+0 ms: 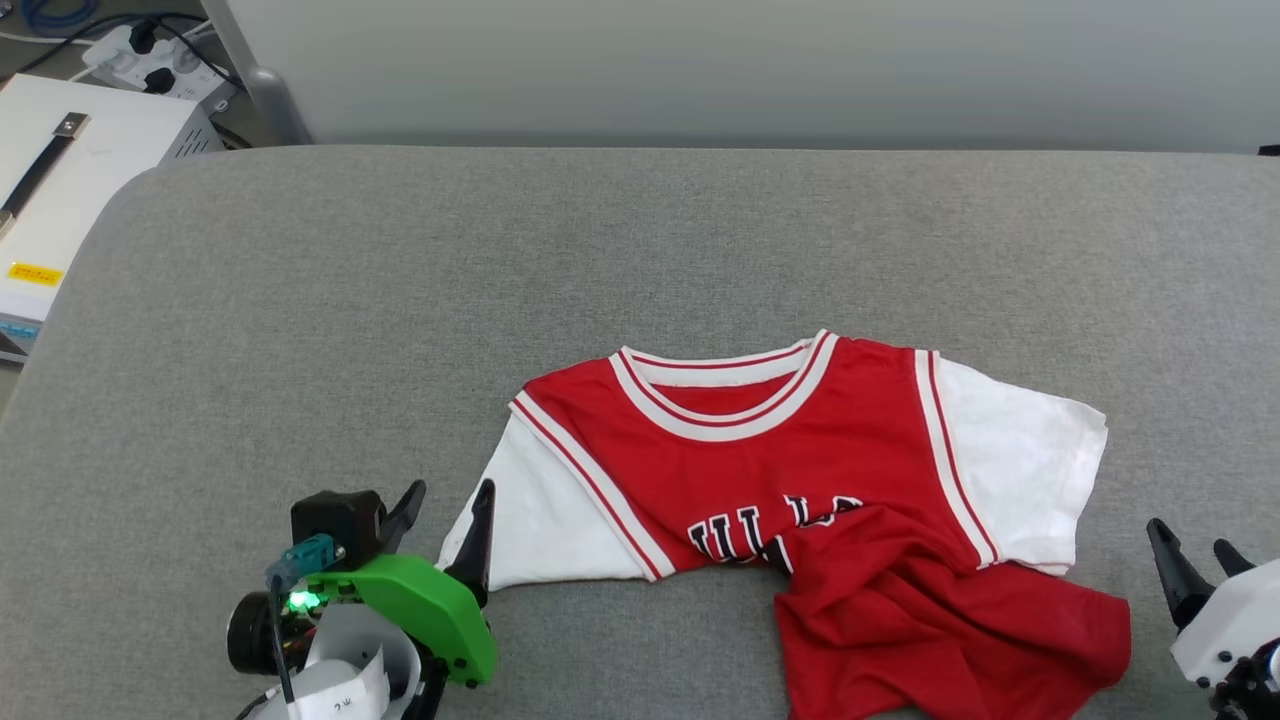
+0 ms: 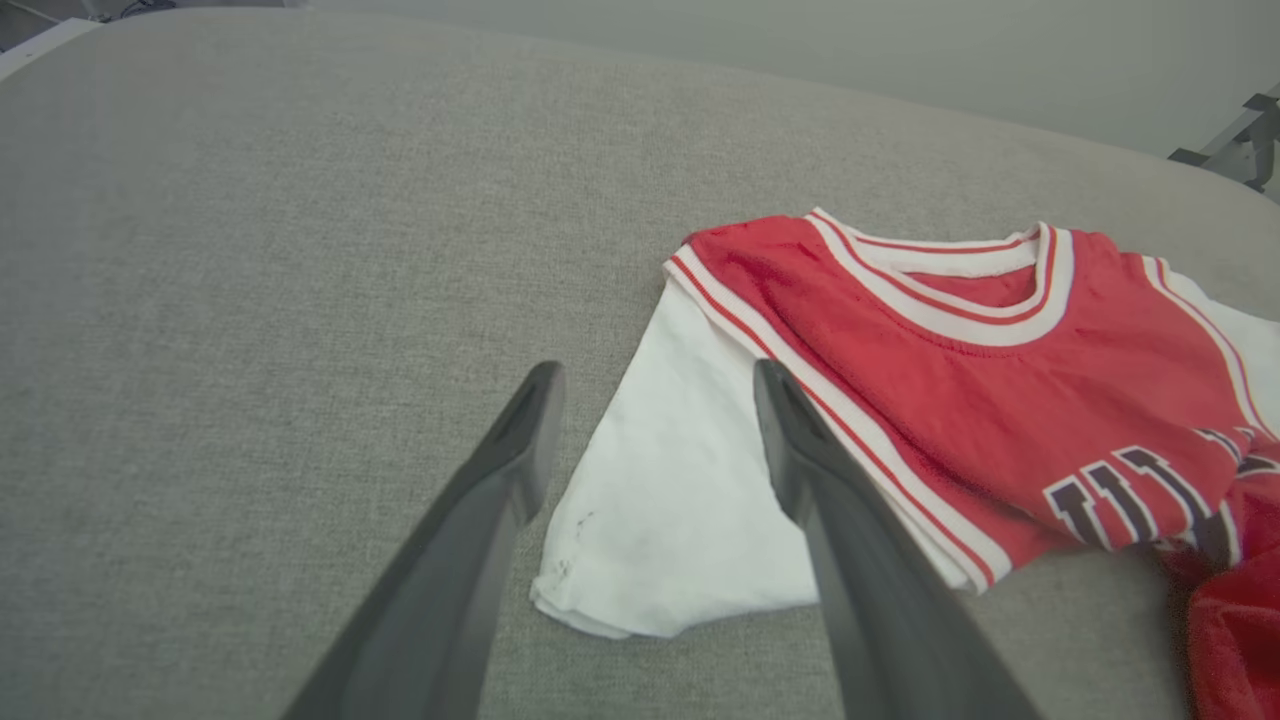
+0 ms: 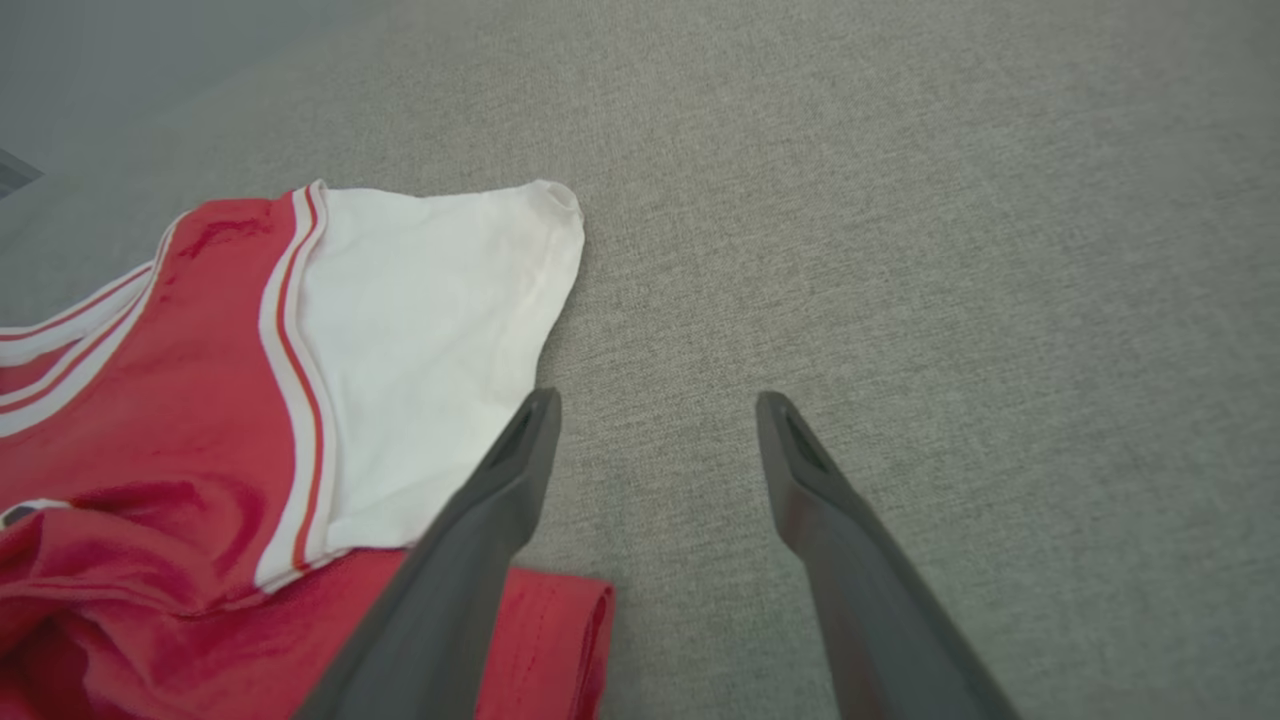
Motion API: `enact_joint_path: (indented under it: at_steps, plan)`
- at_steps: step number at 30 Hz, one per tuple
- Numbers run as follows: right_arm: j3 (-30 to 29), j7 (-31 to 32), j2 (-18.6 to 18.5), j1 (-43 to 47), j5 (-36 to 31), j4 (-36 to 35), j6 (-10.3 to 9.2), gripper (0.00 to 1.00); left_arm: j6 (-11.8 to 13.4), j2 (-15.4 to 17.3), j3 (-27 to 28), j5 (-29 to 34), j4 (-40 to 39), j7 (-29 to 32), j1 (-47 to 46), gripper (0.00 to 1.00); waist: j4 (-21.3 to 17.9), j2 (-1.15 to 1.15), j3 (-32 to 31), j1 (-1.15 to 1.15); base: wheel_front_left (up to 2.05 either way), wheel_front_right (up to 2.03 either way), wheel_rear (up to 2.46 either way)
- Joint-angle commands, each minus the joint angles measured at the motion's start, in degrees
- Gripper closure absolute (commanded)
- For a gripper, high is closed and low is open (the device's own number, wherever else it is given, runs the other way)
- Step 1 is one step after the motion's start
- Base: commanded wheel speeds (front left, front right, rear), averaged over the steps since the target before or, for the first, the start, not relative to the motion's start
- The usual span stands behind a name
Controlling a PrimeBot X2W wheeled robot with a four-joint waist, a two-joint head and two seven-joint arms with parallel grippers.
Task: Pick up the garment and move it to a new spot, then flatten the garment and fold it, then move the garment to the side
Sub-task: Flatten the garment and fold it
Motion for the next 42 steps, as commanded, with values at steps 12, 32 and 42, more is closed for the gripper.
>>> enact_joint_path:
  at_steps: [12, 32, 42]
  plan:
    - [4.7, 19.1, -9.1, -11.5, 5.0, 5.5, 0.01, 0.0, 0.8, -2.5, 1.4, 6.1, -5.9, -9.9, -4.5, 0.0, 4.2, 0.0, 3.6, 0.0, 0.0, 0.0, 0.0]
    - [16.2, 26.7, -11.3, -19.8, 6.7, 19.8, 0.01, 0.98, 0.4, -4.5, 2.7, 7.3, -6.5, -11.6, -6.0, 0.0, 7.5, 0.0, 9.4, 0.0, 0.0, 0.0, 0.0]
    - [15.5, 22.0, -12.9, -20.9, 7.9, 17.3, 0.01, 1.0, -5.2, -2.3, 3.8, 0.1, -3.2, -4.3, -5.4, 0.0, 5.4, 0.0, 5.6, 0.0, 0.0, 0.0, 0.0]
